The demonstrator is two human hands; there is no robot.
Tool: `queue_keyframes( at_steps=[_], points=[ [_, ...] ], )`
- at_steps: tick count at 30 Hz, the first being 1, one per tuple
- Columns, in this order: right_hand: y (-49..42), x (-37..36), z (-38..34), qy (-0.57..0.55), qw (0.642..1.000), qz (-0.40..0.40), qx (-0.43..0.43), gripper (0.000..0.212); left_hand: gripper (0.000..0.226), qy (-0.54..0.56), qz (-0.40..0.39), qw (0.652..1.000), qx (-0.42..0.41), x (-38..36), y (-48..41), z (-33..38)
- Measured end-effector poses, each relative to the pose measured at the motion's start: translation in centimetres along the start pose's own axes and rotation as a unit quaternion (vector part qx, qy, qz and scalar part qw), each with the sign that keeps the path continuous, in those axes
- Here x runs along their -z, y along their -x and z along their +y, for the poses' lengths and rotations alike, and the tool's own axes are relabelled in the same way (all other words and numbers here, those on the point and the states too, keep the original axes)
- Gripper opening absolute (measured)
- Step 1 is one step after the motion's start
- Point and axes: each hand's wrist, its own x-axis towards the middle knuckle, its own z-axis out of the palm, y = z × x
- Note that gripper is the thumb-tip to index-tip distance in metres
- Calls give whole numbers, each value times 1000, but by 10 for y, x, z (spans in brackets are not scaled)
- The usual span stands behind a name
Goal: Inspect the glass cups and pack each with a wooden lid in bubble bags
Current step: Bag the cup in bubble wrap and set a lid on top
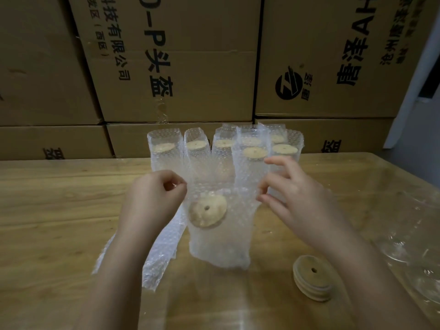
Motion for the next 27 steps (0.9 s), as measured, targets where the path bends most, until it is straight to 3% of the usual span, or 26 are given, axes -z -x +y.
queue_keyframes(
  at_steps=[4,9,11,13,15,19,22,25,27],
  points=[
    [-18,-3,16,34,998,-14,-45,16,16,38,-64,996,46,3,-14,5],
    [-27,-8,28,48,995,-67,-61,11,22,58,-35,997,31,-6,-18,0],
    [-25,-8,30,43,994,-75,-64,11,28,93,-113,989,-15,-9,-14,-10],
    [-24,-9,33,44,993,-80,-74,10,61,124,-273,953,-45,-18,-4,-18],
    [-25,-9,31,45,992,-85,-81,9,82,121,-362,920,-86,-36,11,-25],
    [-32,-7,21,21,992,-102,-66,10,92,197,-323,919,-106,-74,29,-32],
    [-33,-2,15,-91,989,-111,-44,21,96,232,-284,925,-99,-84,31,-33],
    [-27,-3,8,-119,972,-198,-37,54,82,226,-239,939,-97,-88,33,-37],
    [-22,-7,9,-117,969,-213,-47,70,75,246,-214,942,-81,-91,35,-42]
  ],
)
